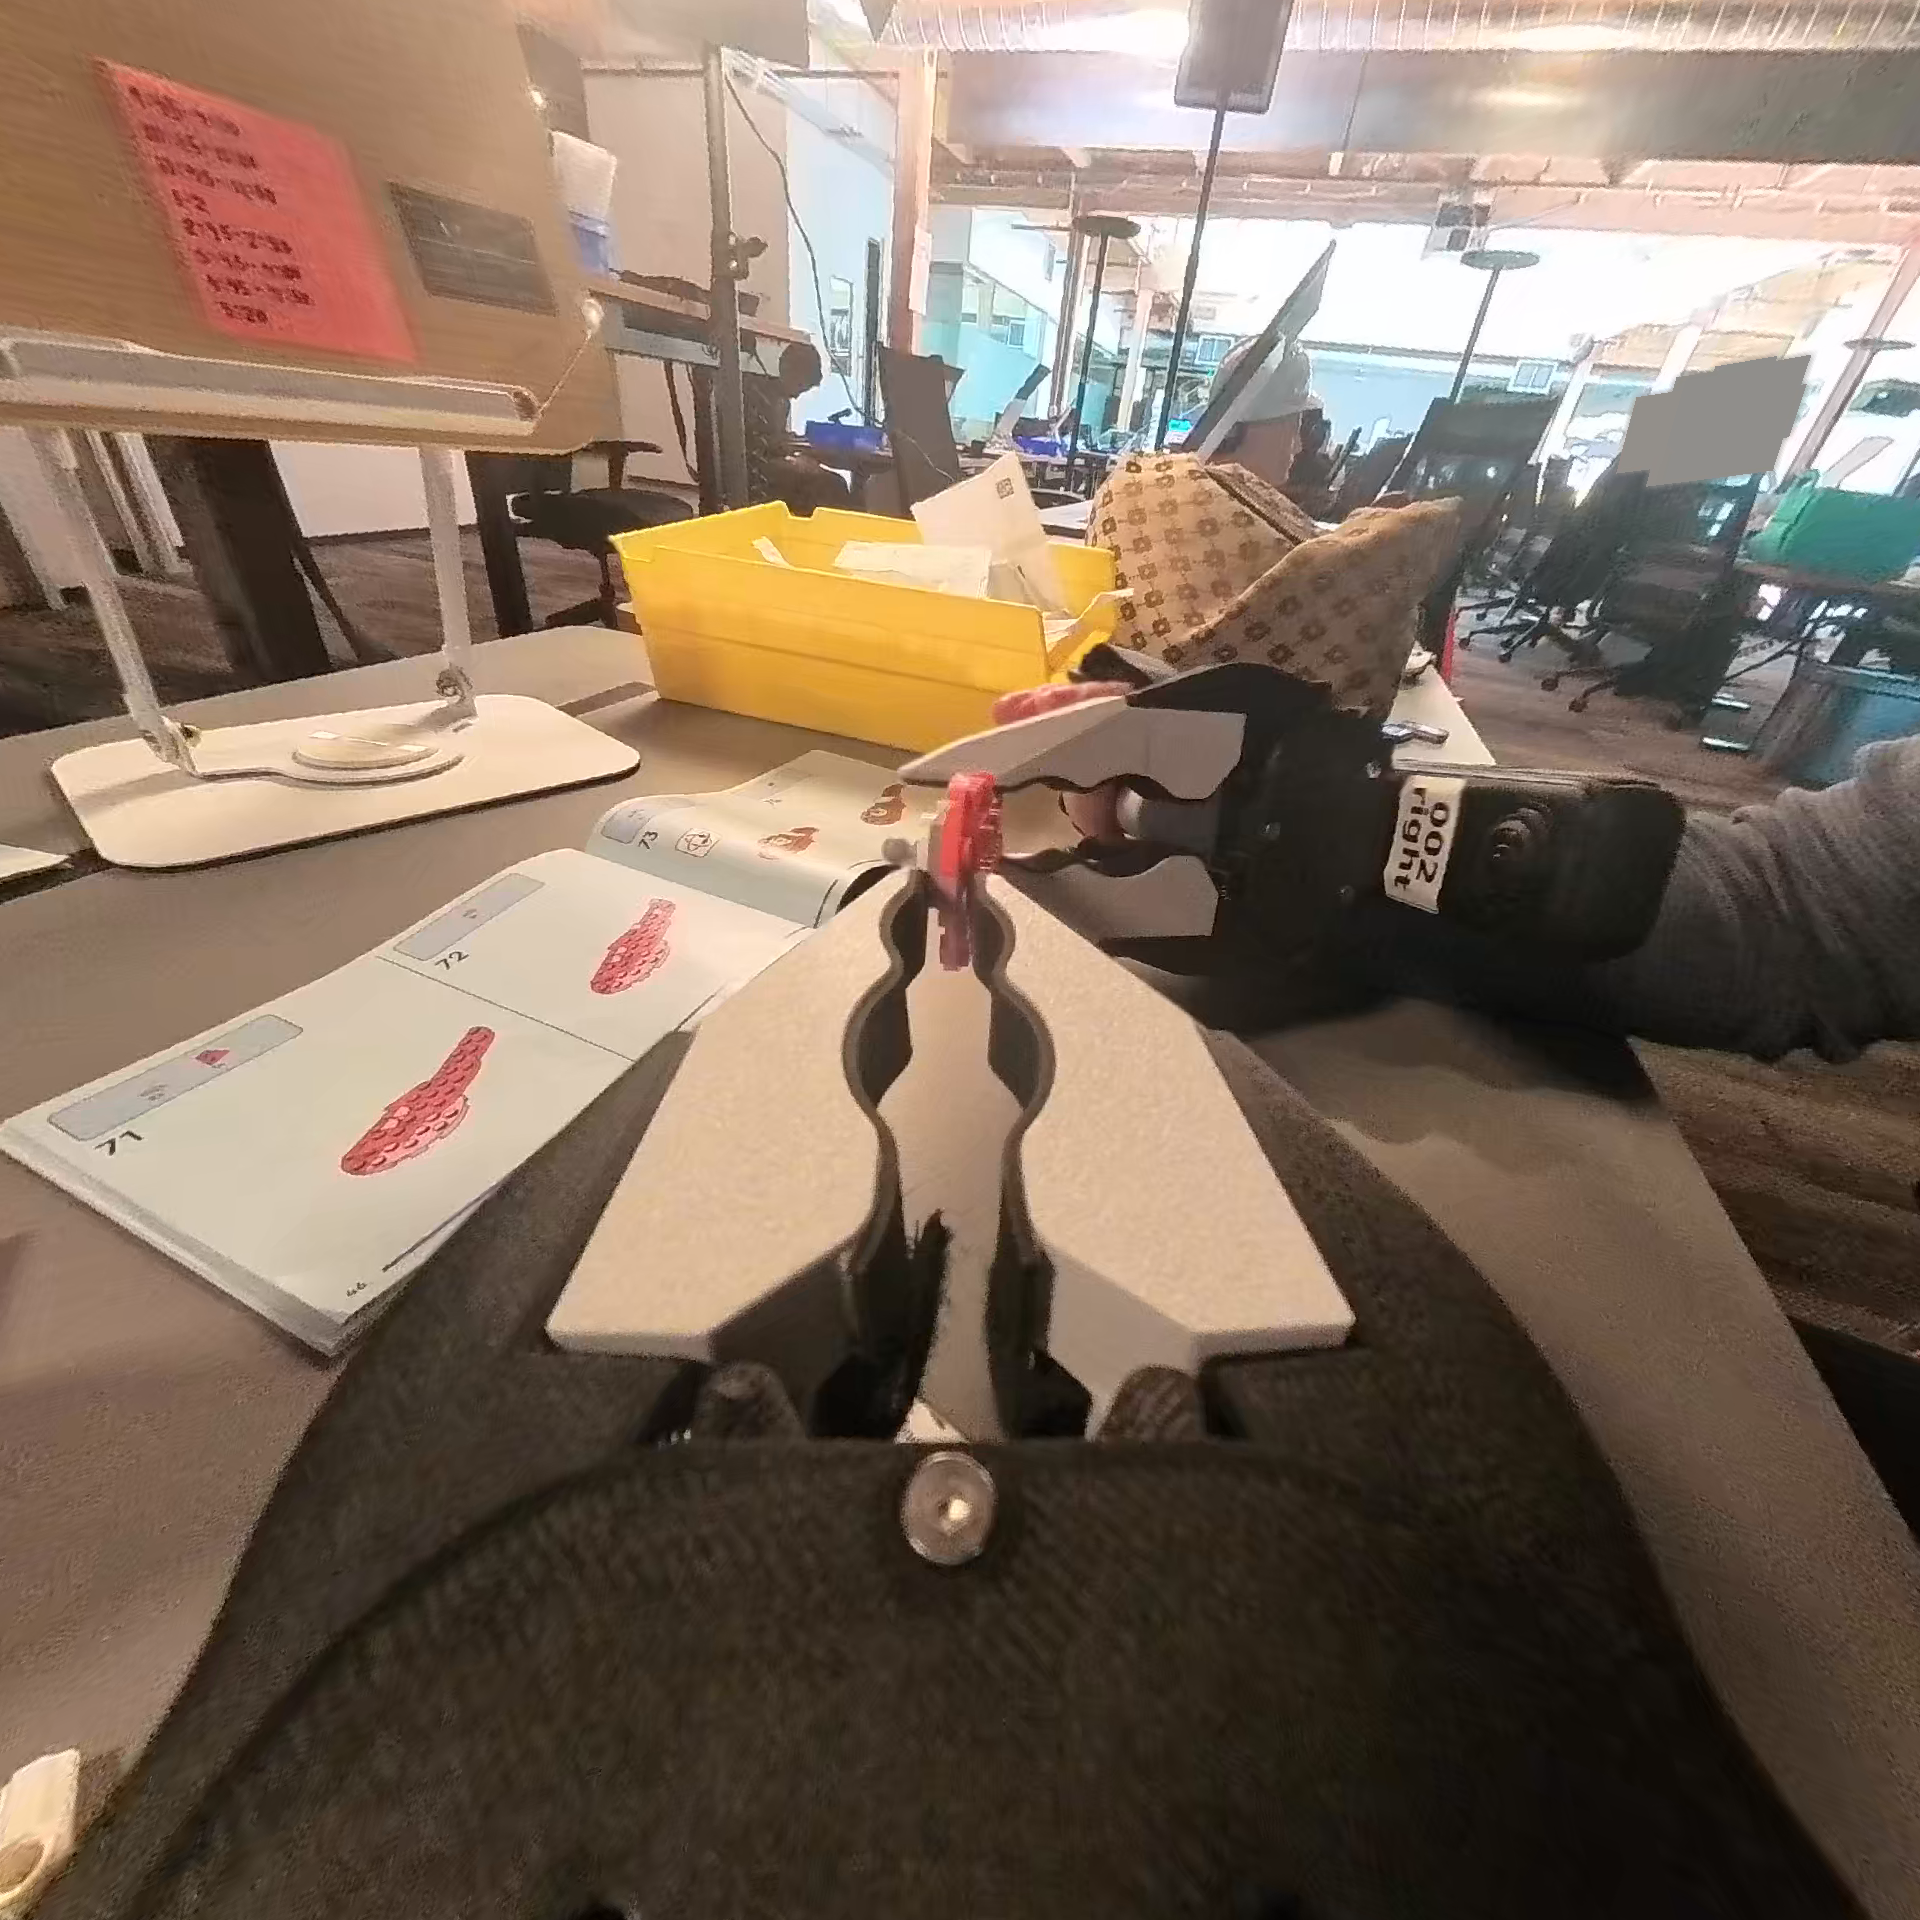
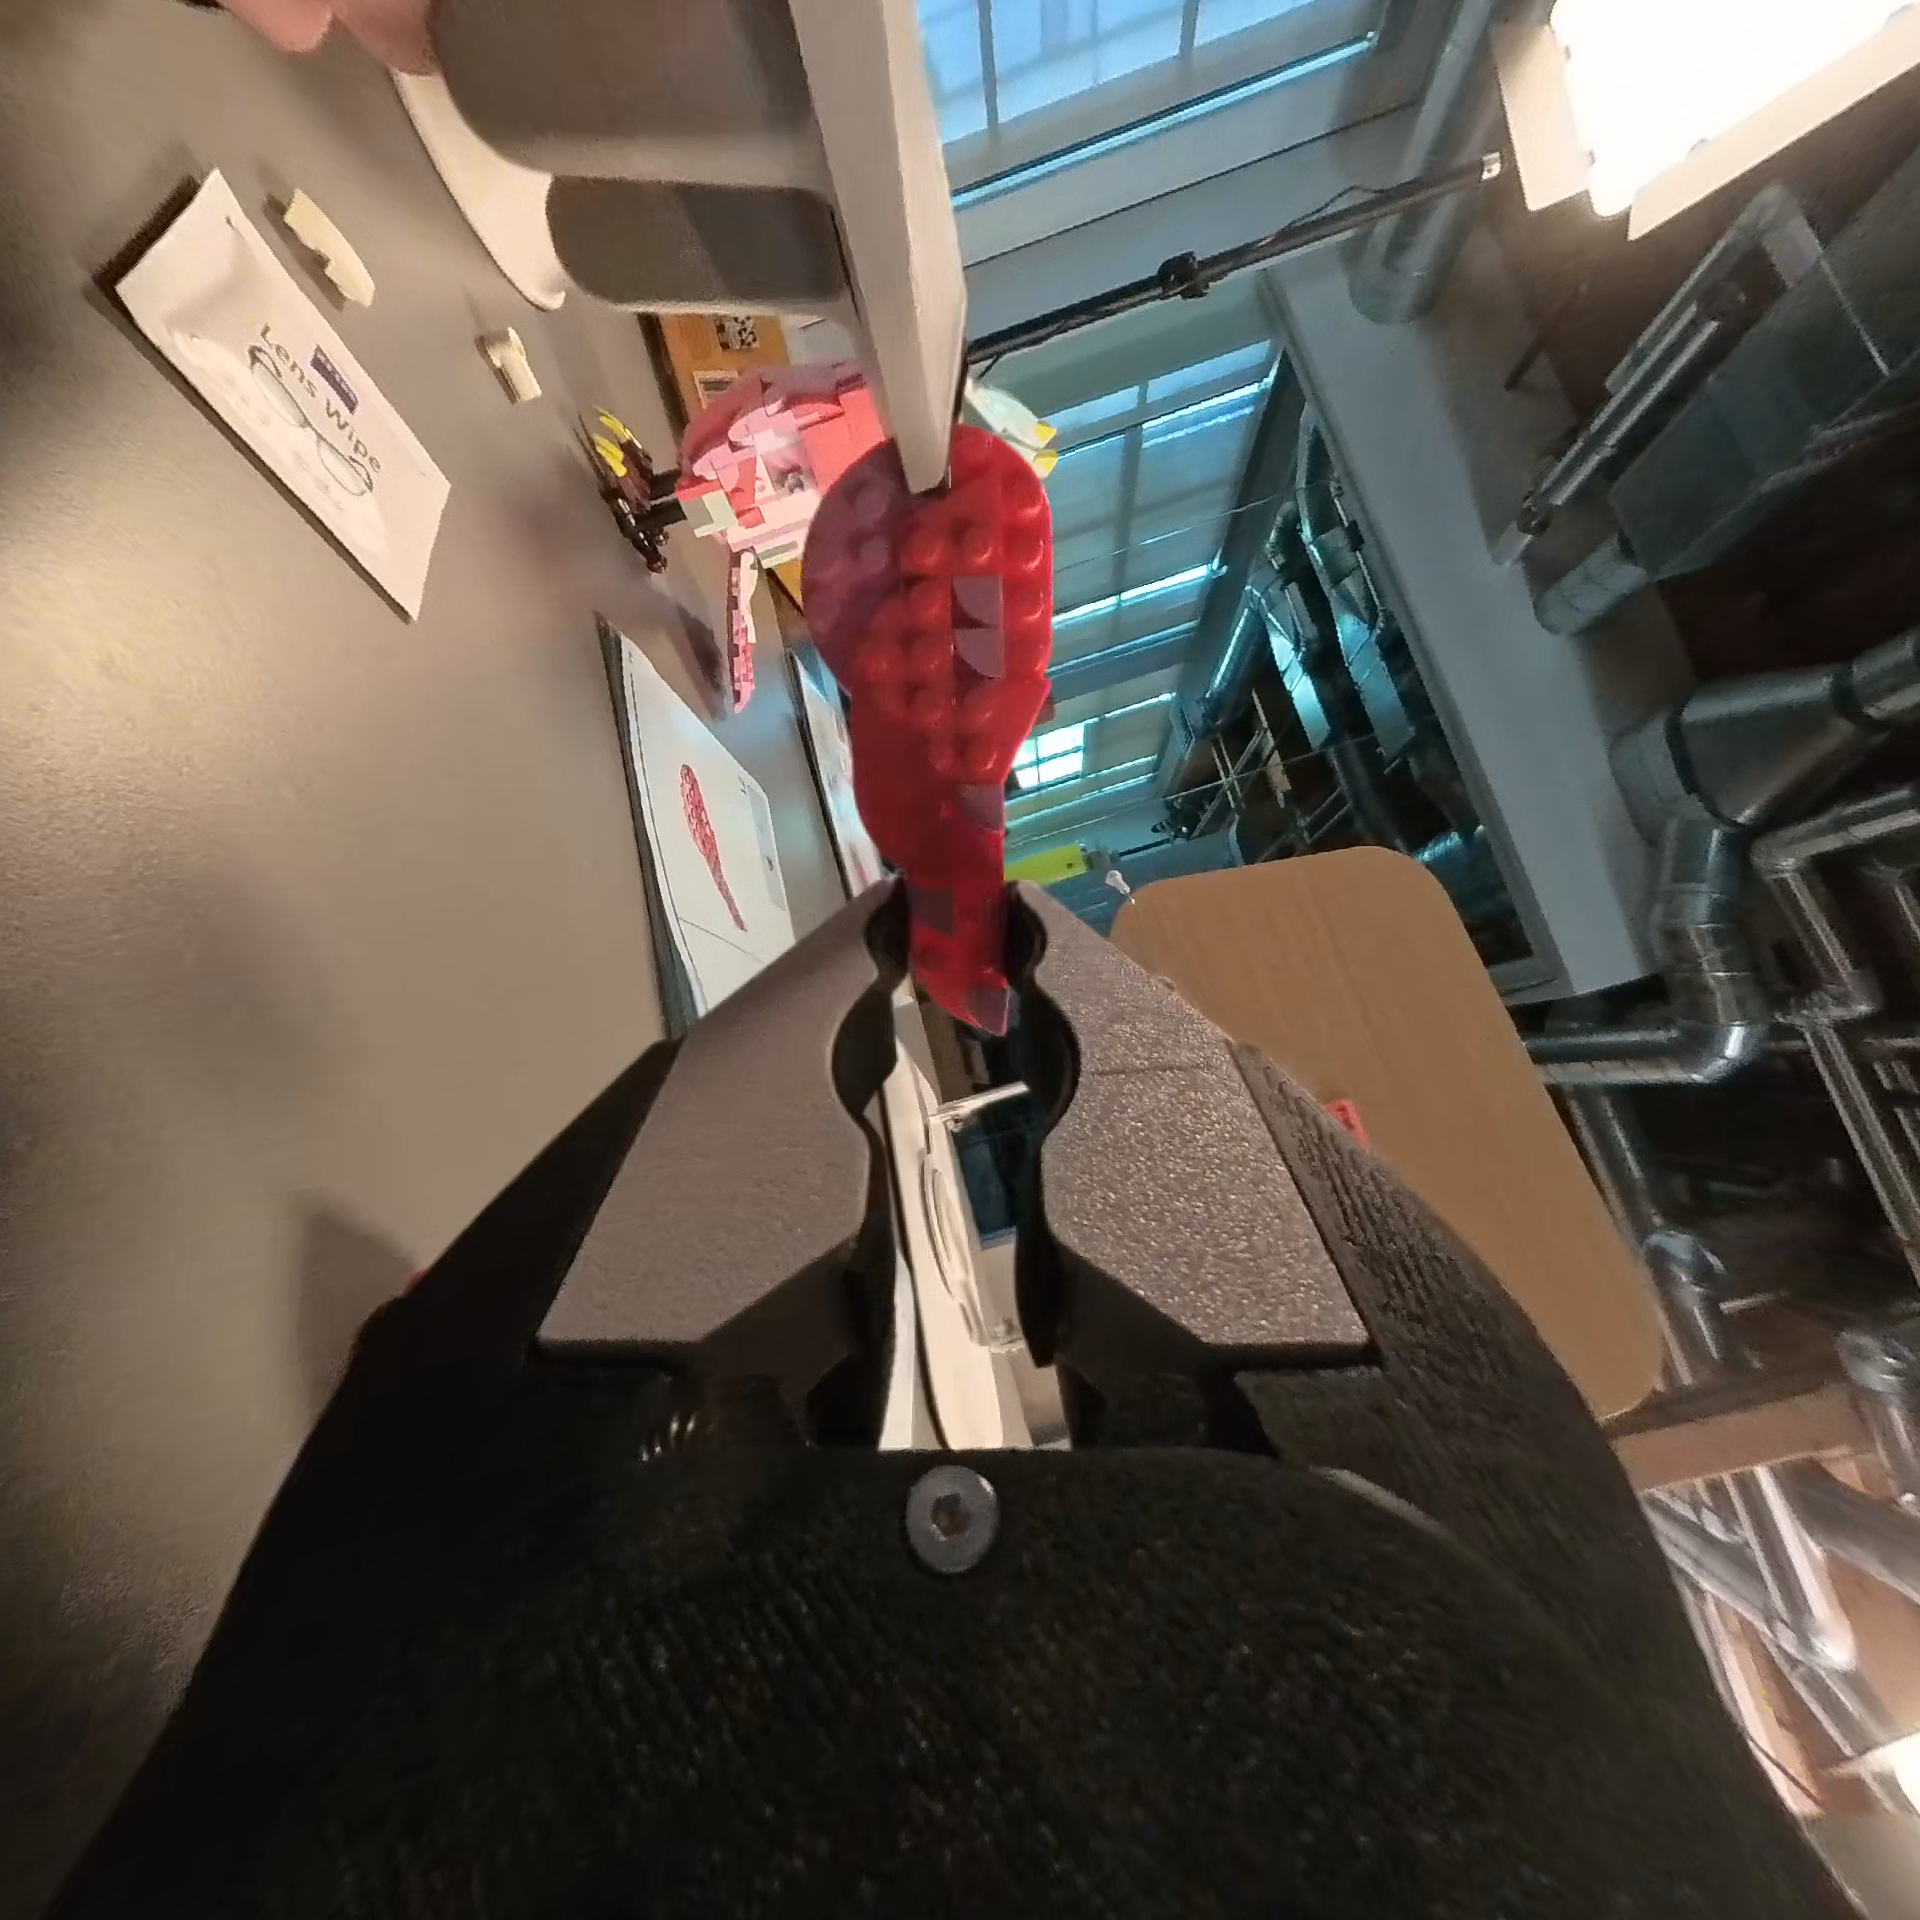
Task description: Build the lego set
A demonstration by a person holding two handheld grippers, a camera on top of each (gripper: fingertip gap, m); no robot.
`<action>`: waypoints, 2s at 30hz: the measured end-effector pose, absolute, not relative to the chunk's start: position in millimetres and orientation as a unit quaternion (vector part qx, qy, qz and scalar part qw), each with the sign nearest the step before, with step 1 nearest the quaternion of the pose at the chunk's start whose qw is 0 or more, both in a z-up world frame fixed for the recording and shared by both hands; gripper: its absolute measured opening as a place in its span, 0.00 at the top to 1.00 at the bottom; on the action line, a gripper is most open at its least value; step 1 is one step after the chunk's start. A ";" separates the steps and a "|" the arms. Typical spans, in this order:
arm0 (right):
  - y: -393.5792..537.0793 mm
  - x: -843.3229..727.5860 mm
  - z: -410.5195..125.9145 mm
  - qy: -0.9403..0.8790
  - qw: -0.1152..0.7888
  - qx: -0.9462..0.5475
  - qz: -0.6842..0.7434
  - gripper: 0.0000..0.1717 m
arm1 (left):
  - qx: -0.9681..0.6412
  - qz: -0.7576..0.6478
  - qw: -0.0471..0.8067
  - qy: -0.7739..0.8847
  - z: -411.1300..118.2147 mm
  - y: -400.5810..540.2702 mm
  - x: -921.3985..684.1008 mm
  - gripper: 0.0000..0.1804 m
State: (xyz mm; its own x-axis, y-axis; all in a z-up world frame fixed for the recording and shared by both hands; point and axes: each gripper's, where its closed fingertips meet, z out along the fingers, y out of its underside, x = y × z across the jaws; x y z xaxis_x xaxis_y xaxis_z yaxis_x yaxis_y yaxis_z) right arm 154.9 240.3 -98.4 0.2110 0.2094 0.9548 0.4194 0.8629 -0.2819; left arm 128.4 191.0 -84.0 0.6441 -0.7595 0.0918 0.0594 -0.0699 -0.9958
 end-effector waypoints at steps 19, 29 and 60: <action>206.5 158.9 -151.2 -0.727 0.447 -0.484 0.191 0.92 | -0.633 -0.087 0.749 0.173 -60.3 212.1 70.0 0.81; 183.8 180.8 -187.5 -0.757 0.286 -0.540 0.233 0.92 | -0.642 -0.054 0.735 0.213 -71.8 215.0 84.4 0.82; 395.2 358.7 -45.3 -0.189 0.827 -0.530 -0.005 1.00 | -0.719 0.002 0.627 0.299 -111.2 226.2 121.2 0.78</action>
State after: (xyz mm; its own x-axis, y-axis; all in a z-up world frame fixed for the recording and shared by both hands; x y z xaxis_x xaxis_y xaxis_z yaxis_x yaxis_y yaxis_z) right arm 358.7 395.2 -45.3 0.9283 0.1918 0.3184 0.2091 0.4387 -0.8740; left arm 121.2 226.2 -111.2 0.8212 -0.4280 -0.3774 -0.4321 -0.0344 -0.9012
